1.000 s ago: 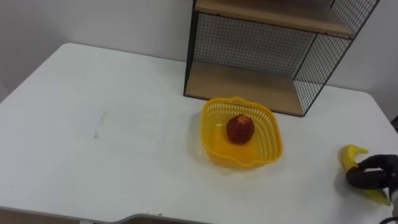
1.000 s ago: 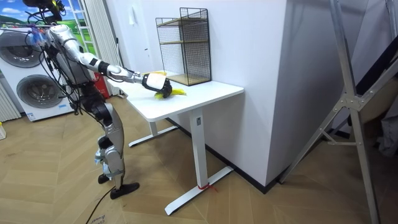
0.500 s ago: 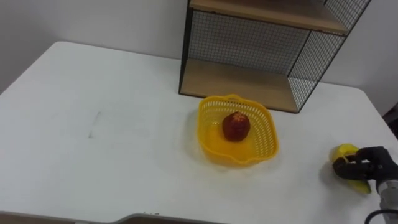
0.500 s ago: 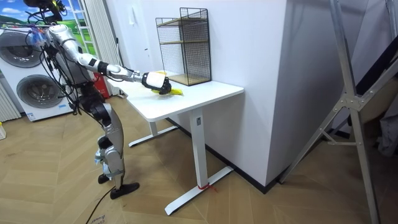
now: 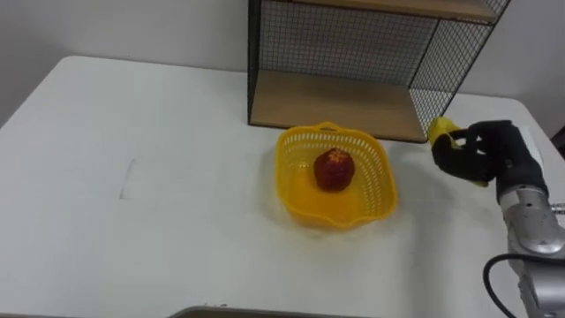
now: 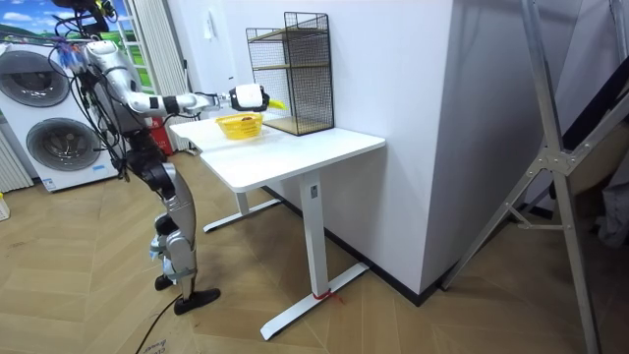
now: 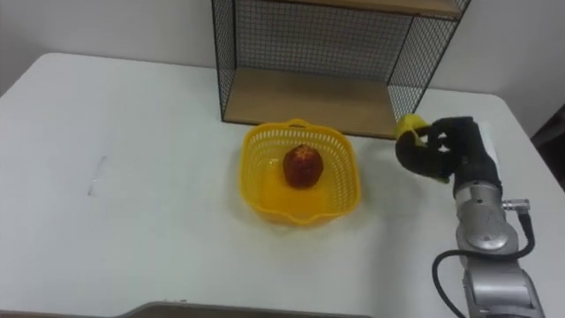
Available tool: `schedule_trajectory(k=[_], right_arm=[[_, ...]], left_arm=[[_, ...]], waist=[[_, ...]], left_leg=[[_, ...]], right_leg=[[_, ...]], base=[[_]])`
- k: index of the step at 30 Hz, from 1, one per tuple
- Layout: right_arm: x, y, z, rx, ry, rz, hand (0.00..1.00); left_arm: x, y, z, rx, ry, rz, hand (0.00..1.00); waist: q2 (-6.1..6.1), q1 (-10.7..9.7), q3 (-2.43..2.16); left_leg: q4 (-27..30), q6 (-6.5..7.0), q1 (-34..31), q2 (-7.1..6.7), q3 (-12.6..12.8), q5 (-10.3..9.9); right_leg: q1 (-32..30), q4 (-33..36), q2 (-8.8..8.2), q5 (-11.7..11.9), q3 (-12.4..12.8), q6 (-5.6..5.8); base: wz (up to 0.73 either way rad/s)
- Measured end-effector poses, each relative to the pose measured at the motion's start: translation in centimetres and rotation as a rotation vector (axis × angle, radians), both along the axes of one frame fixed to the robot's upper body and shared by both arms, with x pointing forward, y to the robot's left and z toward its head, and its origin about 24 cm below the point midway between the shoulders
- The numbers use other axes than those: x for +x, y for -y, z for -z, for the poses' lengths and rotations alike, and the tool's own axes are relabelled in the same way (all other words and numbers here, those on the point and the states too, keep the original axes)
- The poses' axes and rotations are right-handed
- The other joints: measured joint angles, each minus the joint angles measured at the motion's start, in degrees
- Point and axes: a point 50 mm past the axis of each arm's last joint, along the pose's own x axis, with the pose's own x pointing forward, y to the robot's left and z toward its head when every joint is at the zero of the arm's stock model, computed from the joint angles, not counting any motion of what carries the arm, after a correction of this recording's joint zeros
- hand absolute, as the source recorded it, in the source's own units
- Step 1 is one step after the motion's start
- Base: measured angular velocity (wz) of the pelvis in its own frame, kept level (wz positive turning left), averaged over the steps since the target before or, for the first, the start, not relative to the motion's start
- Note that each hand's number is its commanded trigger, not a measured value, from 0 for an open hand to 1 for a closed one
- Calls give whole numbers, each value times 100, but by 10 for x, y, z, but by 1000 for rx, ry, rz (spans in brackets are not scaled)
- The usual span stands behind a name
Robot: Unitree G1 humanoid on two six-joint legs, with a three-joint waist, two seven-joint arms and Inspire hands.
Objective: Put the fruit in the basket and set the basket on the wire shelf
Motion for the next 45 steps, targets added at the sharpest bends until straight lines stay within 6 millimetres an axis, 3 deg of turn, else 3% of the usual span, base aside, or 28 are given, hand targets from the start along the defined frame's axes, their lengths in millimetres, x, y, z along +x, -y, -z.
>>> schedule_trajectory(k=[11, 13, 16, 21, 29, 35, 45], right_arm=[[3, -24, -53, -73, 233, -77, 100], [4, -32, -54, -88, 239, -107, 100], [6, -43, -49, -120, 214, -165, 100], [6, -60, -49, -157, 193, -270, 100], [4, -97, -28, -150, 73, -497, 100], [-9, -110, -5, -148, -27, -564, 100], [-23, -126, 14, -159, -125, -667, 100]], left_arm=[[2, 4, 1, -4, 19, 6, 0], [1, 4, 1, -5, 16, 7, 0], [3, 7, 1, -9, 20, 27, 0], [11, 8, 0, -5, 42, 60, 0], [13, 13, 2, -2, 33, 103, 0], [9, 16, 4, 4, 9, 132, 0], [12, 18, 4, -4, 10, 143, 0]], waist=[[-58, 7, -18], [-63, 13, -23], [-82, 17, -33], [-4, 0, 3], [45, 40, 15], [4, 130, -8], [35, 161, -8]], left_leg=[[-18, 0, 4, 8, 11, 0], [-9, -1, 14, 11, 20, -1], [-4, 0, 13, 9, 35, -1], [17, -1, -9, 8, -13, -1], [3, -12, -19, 10, -25, 6], [1, -11, -29, 10, -41, 6], [32, -11, -108, 5, -70, 6]], right_leg=[[-3, 7, 8, 1, 18, -2], [-1, 13, 14, 3, 30, -5], [0, 19, 13, 7, 53, -7], [-4, 52, 8, 7, 18, -7], [-19, 64, 5, 7, -27, -7], [-21, 63, -3, 6, -58, -7], [-72, 67, -8, 6, -72, -7]], base=[[0], [-2], [-1], [5], [1], [0], [1]])
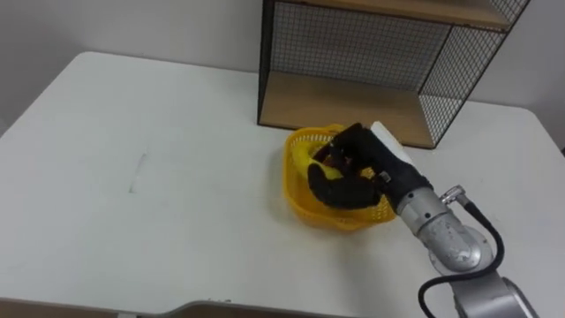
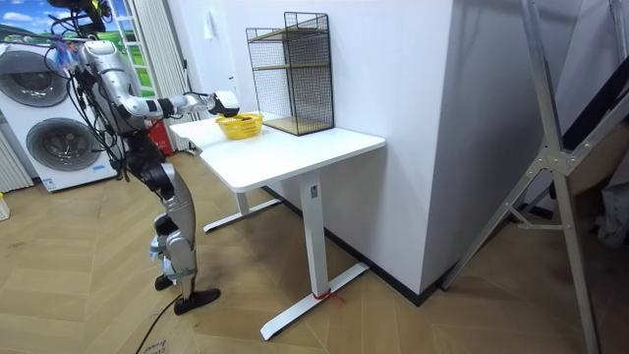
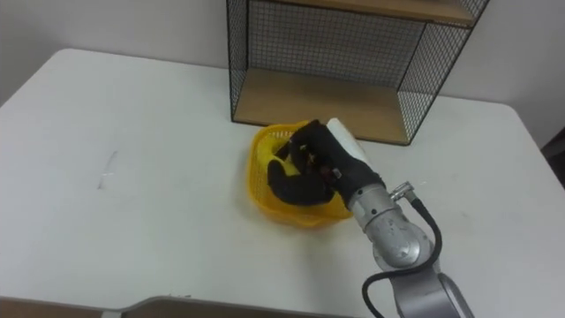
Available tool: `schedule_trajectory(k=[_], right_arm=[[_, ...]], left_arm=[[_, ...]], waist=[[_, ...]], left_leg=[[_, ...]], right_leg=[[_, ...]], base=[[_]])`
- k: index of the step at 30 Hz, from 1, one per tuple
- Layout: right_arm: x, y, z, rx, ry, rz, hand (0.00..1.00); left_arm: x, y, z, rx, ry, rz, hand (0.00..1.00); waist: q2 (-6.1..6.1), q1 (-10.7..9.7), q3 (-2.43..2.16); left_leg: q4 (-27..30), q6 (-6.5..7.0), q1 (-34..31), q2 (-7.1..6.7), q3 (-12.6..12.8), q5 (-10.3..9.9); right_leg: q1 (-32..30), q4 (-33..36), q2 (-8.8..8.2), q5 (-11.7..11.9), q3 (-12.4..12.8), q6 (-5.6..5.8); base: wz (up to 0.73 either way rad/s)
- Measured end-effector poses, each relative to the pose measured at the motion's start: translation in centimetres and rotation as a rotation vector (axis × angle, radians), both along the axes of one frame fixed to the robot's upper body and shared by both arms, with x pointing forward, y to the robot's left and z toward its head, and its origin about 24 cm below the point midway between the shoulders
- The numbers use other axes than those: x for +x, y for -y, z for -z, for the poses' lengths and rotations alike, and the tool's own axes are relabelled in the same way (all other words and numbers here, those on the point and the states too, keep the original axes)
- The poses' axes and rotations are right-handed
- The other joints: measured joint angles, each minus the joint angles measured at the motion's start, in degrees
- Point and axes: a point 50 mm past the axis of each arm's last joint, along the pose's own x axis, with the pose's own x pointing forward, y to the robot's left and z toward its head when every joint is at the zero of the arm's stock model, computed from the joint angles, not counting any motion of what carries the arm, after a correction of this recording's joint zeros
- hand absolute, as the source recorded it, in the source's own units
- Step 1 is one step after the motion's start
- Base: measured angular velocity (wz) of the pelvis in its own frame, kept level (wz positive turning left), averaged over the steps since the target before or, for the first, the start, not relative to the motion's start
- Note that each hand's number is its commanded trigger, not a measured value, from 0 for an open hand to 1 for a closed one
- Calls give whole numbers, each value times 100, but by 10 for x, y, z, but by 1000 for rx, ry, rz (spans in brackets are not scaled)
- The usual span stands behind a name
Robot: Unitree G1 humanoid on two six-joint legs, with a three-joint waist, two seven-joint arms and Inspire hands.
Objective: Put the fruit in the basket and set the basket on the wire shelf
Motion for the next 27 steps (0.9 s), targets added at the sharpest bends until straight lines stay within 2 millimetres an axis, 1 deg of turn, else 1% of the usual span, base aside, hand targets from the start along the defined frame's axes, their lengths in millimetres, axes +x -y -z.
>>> schedule_trajectory(k=[2, 3, 4, 5, 6, 8, 11, 20, 27], right_arm=[[-3, -2, 4, -18, -20, -11, 100], [-4, -3, 6, -21, -29, -14, 78], [-5, -3, 8, -23, -49, -15, 78], [-7, -3, 10, -18, -59, -16, 16], [-8, -4, 11, -15, -62, -16, 0], [-9, -5, 12, -5, -68, -17, 0], [-10, -6, 13, -3, -77, -21, 0], [-11, -9, 13, 13, -77, -26, 0], [-11, -11, 13, 17, -78, -29, 0]], left_arm=[[1, 1, 0, -3, 0, 8, 0], [1, 2, 0, -4, 1, 10, 0], [2, 3, 0, -5, 5, 14, 0], [3, 4, 0, -6, 6, 16, 0], [3, 4, 0, -7, 5, 16, 0], [5, 6, 1, -8, 6, 14, 0], [8, 6, 1, -6, 13, 16, 0], [8, 7, 1, -5, 14, 16, 0], [8, 7, 1, -6, 14, 16, 0]], waist=[[19, -2, 3], [25, -1, 2], [34, 2, 2], [52, 7, -1], [65, 3, -2], [114, -4, 1], [152, -6, 1], [138, -12, -13], [136, -7, -14]], left_leg=[[0, 0, -2, -1, 4, 0], [0, 0, -3, -1, 5, 0], [-4, 0, -4, -1, 5, 0], [-5, 0, -5, -1, 4, 0], [-5, 0, -4, -1, 5, 0], [-8, 0, -4, -1, 11, 0], [-15, 0, -5, 0, 12, 0], [-13, 0, -4, -1, 23, 0], [-12, 0, -4, -1, 24, 0]], right_leg=[[-4, 0, 0, 0, 4, 0], [-5, 0, 0, 0, 4, 0], [-8, -1, 0, 0, 12, 0], [-9, -1, 1, 0, 16, 0], [-10, -1, 1, 0, 18, 0], [-18, 0, 1, 0, 27, 0], [-25, 0, 4, 0, 32, 0], [-28, 2, 6, 0, 77, 0], [-29, 2, 6, 0, 79, 0]], base=[[0], [0], [0], [0], [0], [0], [0], [0], [0]])
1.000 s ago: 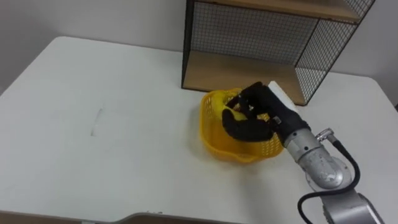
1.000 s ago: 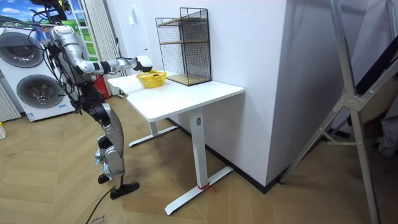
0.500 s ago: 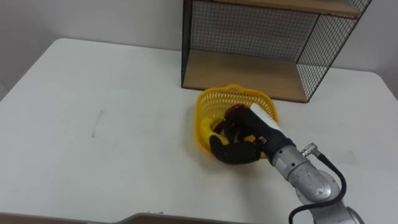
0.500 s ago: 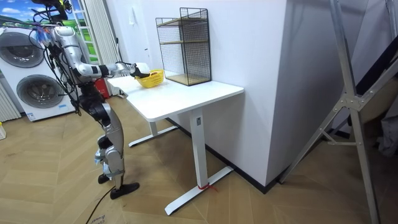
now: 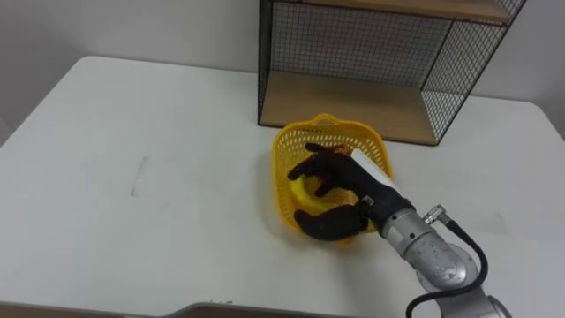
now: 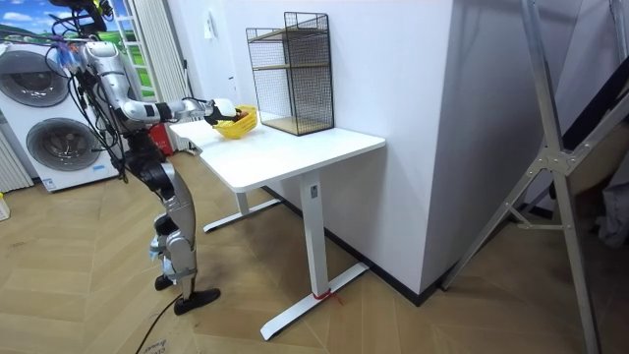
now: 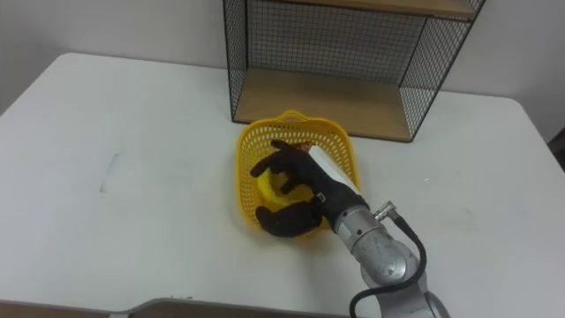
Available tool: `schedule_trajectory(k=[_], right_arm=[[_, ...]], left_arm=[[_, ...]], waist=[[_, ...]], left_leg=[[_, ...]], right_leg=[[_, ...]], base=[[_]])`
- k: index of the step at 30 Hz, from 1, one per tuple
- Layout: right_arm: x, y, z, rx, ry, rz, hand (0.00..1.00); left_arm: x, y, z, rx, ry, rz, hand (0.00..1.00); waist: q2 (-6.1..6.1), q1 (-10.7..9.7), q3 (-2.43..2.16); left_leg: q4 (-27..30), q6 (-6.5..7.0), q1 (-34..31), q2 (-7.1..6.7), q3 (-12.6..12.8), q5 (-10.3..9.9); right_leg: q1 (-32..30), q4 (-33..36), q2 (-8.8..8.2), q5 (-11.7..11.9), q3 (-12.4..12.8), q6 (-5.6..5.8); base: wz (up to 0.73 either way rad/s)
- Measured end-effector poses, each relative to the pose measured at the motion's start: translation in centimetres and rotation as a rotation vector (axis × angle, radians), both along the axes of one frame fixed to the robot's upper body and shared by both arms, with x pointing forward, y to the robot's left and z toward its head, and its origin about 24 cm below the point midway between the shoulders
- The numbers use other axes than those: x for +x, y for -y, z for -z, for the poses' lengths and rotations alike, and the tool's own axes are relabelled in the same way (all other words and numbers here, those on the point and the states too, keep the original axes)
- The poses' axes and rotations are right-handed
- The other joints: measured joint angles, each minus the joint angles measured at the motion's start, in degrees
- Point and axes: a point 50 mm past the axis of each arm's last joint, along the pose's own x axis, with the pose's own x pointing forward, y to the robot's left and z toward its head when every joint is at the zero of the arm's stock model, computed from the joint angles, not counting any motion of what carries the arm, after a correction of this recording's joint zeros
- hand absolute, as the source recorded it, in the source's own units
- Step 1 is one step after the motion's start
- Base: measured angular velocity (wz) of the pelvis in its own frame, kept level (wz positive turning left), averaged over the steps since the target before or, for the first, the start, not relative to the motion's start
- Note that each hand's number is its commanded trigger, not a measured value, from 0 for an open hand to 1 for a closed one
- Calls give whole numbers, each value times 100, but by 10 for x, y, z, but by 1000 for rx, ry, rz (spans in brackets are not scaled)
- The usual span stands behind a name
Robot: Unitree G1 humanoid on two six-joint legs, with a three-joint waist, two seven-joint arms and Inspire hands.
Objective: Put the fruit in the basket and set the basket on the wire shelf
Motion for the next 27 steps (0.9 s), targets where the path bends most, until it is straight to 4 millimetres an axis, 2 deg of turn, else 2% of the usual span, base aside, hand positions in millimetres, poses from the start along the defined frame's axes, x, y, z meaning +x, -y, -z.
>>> schedule_trajectory(k=[18, 24, 27], right_arm=[[0, 0, 0, 6, -1, 1, 0], [1, 1, -7, 32, 22, 9, 0], [3, 4, -18, 83, 65, 34, 0]], left_arm=[[-1, 1, 0, -11, -8, 0, 0], [-6, 1, 1, -14, -22, -5, 0], [-9, 0, 1, -16, -23, -7, 0]], waist=[[-3, -1, -1], [-63, 0, -10], [-121, -12, -5]], left_leg=[[2, 0, -1, 0, -3, 0], [1, 0, -1, -1, -12, 0], [0, 0, -2, -1, -23, 0]], right_leg=[[6, 2, 0, 0, -4, 0], [7, 4, -2, -1, -41, 1], [12, 4, -1, -1, -46, 2]], base=[[0], [0], [0]])
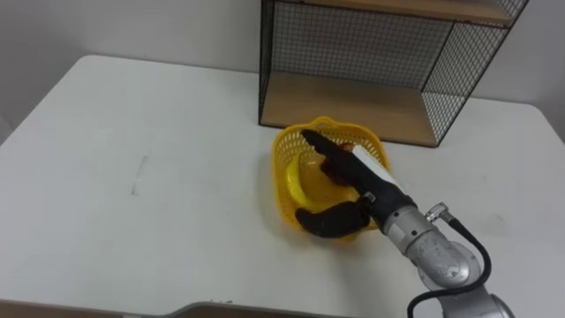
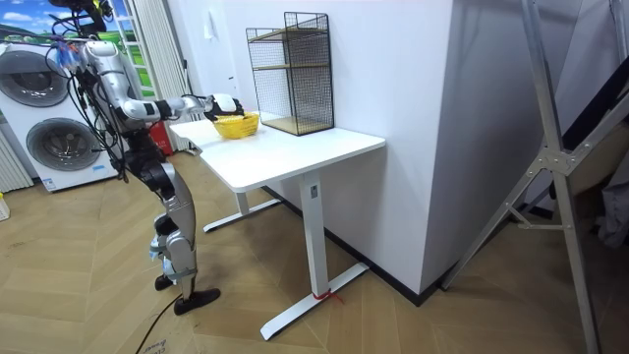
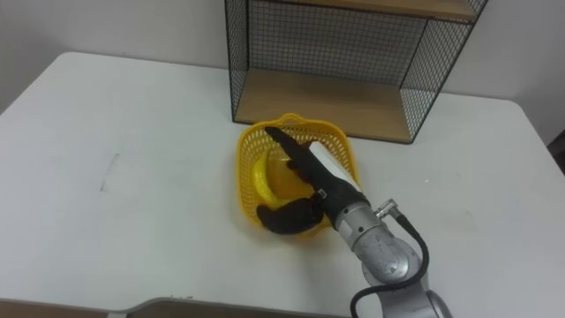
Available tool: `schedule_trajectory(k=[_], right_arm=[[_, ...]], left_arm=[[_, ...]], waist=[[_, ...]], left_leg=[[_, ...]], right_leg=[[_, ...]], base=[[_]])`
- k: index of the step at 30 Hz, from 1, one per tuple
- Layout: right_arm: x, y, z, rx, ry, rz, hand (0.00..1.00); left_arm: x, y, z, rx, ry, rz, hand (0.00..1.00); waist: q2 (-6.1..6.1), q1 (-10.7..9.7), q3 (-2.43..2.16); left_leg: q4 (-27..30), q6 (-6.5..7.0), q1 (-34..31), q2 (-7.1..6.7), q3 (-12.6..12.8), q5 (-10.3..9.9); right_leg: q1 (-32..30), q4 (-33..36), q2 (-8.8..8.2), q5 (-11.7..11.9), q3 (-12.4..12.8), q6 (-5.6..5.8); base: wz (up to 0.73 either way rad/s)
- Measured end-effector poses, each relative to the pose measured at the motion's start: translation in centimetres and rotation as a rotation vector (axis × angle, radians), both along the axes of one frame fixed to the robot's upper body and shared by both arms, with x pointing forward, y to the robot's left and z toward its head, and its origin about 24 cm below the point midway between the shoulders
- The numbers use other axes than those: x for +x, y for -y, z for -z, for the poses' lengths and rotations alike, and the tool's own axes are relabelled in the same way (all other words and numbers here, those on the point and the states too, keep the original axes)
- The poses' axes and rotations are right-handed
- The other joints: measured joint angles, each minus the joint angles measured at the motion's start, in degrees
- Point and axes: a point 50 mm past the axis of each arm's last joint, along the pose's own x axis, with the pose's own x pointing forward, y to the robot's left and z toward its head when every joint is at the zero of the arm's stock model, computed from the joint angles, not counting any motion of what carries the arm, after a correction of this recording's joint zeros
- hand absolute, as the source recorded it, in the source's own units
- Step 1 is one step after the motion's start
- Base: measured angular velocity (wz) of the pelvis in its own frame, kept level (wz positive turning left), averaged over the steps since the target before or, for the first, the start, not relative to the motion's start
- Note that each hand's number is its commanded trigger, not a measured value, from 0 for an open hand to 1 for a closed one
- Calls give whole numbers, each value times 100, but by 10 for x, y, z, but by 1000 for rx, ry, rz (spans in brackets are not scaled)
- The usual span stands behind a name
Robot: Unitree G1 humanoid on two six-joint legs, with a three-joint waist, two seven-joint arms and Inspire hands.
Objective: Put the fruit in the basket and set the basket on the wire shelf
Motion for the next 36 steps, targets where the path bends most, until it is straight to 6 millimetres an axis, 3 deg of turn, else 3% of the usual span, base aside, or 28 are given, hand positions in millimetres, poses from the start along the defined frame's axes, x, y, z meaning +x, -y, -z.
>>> schedule_trajectory(k=[4, 11, 18, 23, 27, 36], right_arm=[[2, 6, -10, 131, 34, 51, 0], [4, 14, -13, 257, 28, 101, 0], [5, 25, -18, 300, 58, 173, 0], [6, 28, -19, 327, 66, 210, 0], [6, 31, -20, 353, 78, 249, 0], [7, 61, -33, 469, 180, 446, 0]], left_arm=[[0, 0, 0, 3, 16, 3, 0], [-3, 0, 1, 0, 10, 3, 0], [-3, 0, 1, 1, 11, -3, 0], [-10, -1, 1, 0, -6, -14, 0], [-12, -3, 0, 4, -2, -34, 0], [-23, -13, -2, 28, 102, -362, 0]], waist=[[-105, -1, 27], [-65, -40, 48], [-21, -56, 34], [53, -139, -17], [75, -151, -21], [61, -165, -1]], left_leg=[[1, 0, 4, -1, 7, 0], [-9, 0, -2, 1, 23, -1], [-8, 1, 4, 1, 38, -1], [-7, 0, 27, 5, 65, -1], [-3, 1, 39, 4, 83, -1], [4, 0, 35, 6, 57, -1]], right_leg=[[2, -1, 0, 0, 6, 0], [-10, -15, 3, 0, 8, 0], [-11, -15, 3, 0, 14, 0], [-7, -4, 3, 0, 28, 0], [-4, 10, 3, 0, 49, -1], [14, -3, -4, 1, -9, -2]], base=[[0], [0], [0], [-2], [-2], [0]])
